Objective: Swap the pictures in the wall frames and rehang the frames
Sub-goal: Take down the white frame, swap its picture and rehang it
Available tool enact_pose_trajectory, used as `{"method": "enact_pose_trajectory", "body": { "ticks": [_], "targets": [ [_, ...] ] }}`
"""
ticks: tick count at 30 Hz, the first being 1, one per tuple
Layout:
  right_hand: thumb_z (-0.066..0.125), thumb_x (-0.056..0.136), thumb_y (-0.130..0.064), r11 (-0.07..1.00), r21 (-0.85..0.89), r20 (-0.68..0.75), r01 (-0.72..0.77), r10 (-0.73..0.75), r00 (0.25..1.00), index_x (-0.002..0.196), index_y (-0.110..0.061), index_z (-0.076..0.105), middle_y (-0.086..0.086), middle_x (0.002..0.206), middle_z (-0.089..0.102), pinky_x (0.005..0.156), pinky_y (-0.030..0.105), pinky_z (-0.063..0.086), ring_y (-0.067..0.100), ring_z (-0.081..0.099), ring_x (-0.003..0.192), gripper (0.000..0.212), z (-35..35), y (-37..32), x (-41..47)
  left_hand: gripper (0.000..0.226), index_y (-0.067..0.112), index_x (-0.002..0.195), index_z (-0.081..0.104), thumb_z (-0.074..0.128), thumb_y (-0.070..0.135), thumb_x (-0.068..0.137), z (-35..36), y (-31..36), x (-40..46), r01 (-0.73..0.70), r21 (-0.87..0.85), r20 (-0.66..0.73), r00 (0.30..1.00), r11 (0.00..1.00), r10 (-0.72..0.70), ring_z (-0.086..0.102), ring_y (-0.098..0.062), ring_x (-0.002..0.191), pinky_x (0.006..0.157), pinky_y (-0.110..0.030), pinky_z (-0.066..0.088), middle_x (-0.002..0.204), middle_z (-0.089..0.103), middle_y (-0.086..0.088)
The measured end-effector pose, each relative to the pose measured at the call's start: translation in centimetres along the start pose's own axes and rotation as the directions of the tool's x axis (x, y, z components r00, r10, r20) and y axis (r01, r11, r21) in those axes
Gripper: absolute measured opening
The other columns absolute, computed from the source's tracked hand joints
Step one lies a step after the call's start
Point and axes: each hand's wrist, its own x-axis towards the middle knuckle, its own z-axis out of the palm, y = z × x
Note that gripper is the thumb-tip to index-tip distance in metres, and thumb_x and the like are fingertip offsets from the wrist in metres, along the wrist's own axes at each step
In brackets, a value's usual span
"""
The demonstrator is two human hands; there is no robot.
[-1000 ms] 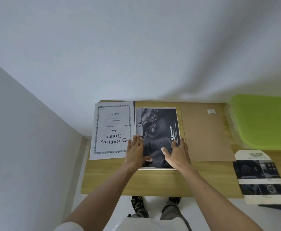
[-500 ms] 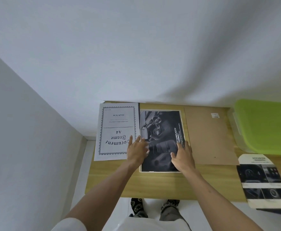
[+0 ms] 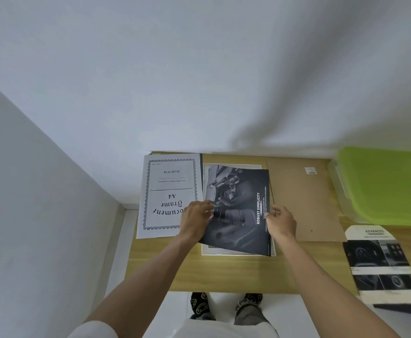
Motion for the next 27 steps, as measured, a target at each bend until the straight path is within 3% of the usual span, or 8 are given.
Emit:
{"method": "enact_pose_trajectory", "body": {
  "ticks": [3, 5, 8, 11, 15, 17, 23, 27],
  "targets": [
    [0.064, 0.089, -0.007, 0.965, 0.227, 0.147, -0.131, 0.099, 0.984, 0.118, -0.019, 0.067, 0.003, 0.112, 0.072, 0.088, 0.036, 0.055, 0.022, 0.069, 0.094, 0.031, -0.1, 1.0, 1.2, 0.025, 0.021, 0.11, 0.075, 0.063, 0.009, 0.092, -0.4, -0.2, -0.1, 0.149, -0.27, 0.018, 0.989, 0.951, -0.15, 0.064, -0.019, 0.113, 0.099, -0.037, 0.049, 0.139, 0.058, -0.001],
    [0.059, 0.092, 0.0, 0.909, 0.352, 0.222, -0.223, 0.15, 0.963, 0.114, -0.016, 0.067, 0.005, 0.102, 0.073, 0.079, 0.038, 0.055, 0.023, 0.068, 0.086, 0.028, -0.3, 1.4, 1.3, 0.035, 0.017, 0.125, 0.066, 0.069, 0.014, 0.089, -0.8, -0.2, -0.4, 0.215, -0.369, 0.01, 0.974, 0.904, -0.227, 0.067, -0.017, 0.098, 0.093, -0.037, 0.053, 0.138, 0.058, -0.003],
    [0.051, 0.097, 0.008, 0.797, 0.512, 0.306, -0.321, 0.18, 0.935, 0.109, -0.014, 0.061, 0.005, 0.09, 0.07, 0.07, 0.032, 0.051, 0.019, 0.064, 0.077, 0.027, -0.8, 1.4, 0.6, 0.049, 0.017, 0.133, 0.058, 0.072, 0.03, 0.087, -1.0, -0.3, -1.0, 0.274, -0.329, -0.035, 0.953, 0.904, -0.302, 0.063, -0.016, 0.096, 0.092, -0.038, 0.052, 0.125, 0.06, -0.001],
    [0.047, 0.098, 0.009, 0.705, 0.611, 0.352, -0.361, 0.168, 0.921, 0.117, -0.011, 0.059, 0.007, 0.095, 0.069, 0.074, 0.033, 0.053, 0.02, 0.063, 0.081, 0.03, -1.2, 1.8, 0.3, 0.06, 0.016, 0.131, 0.058, 0.073, 0.045, 0.081, -1.1, 0.0, -1.6, 0.375, -0.335, -0.016, 0.915, 0.864, -0.403, 0.061, -0.017, 0.102, 0.091, -0.037, 0.052, 0.117, 0.061, 0.002],
    [0.047, 0.098, 0.009, 0.647, 0.663, 0.377, -0.376, 0.145, 0.915, 0.121, -0.009, 0.058, 0.011, 0.107, 0.068, 0.088, 0.04, 0.054, 0.024, 0.065, 0.094, 0.032, -1.9, 2.4, 0.0, 0.035, 0.005, 0.115, 0.065, 0.076, 0.014, 0.083, -1.3, 1.3, -2.0, 0.452, -0.709, 0.212, 0.869, 0.541, -0.447, 0.072, -0.015, 0.082, 0.067, -0.023, 0.056, 0.097, 0.073, -0.003],
    [0.05, 0.095, 0.009, 0.666, 0.649, 0.385, -0.369, 0.13, 0.913, 0.12, -0.007, 0.059, 0.012, 0.107, 0.068, 0.084, 0.041, 0.054, 0.026, 0.066, 0.096, 0.032, -2.6, 2.8, -0.2, 0.034, 0.008, 0.115, 0.066, 0.071, -0.001, 0.083, -1.6, 1.9, -2.2, 0.43, -0.773, 0.244, 0.88, 0.466, -0.407, 0.073, -0.018, 0.079, 0.063, -0.022, 0.057, 0.098, 0.074, -0.009],
    [0.066, 0.089, -0.004, 0.722, 0.629, 0.338, -0.288, 0.08, 0.938, 0.114, -0.016, 0.062, 0.009, 0.111, 0.073, 0.085, 0.038, 0.057, 0.024, 0.069, 0.103, 0.027, -6.8, 3.8, 1.4, 0.036, 0.014, 0.112, 0.071, 0.07, -0.005, 0.082, -2.8, 2.2, -2.1, 0.412, -0.745, 0.265, 0.904, 0.524, -0.334, 0.072, -0.023, 0.087, 0.072, -0.028, 0.06, 0.101, 0.075, -0.008],
    [0.076, 0.085, -0.016, 0.744, 0.616, 0.367, -0.259, 0.02, 0.93, 0.141, -0.008, 0.046, 0.013, 0.124, 0.067, 0.084, 0.038, 0.056, 0.027, 0.066, 0.11, 0.064, -11.2, 4.5, 3.9, 0.036, 0.012, 0.116, 0.071, 0.07, -0.003, 0.084, -3.6, 3.1, -2.0, 0.427, -0.706, 0.318, 0.904, 0.564, -0.287, 0.069, -0.029, 0.1, 0.071, -0.027, 0.059, 0.109, 0.073, -0.01]
  ]
}}
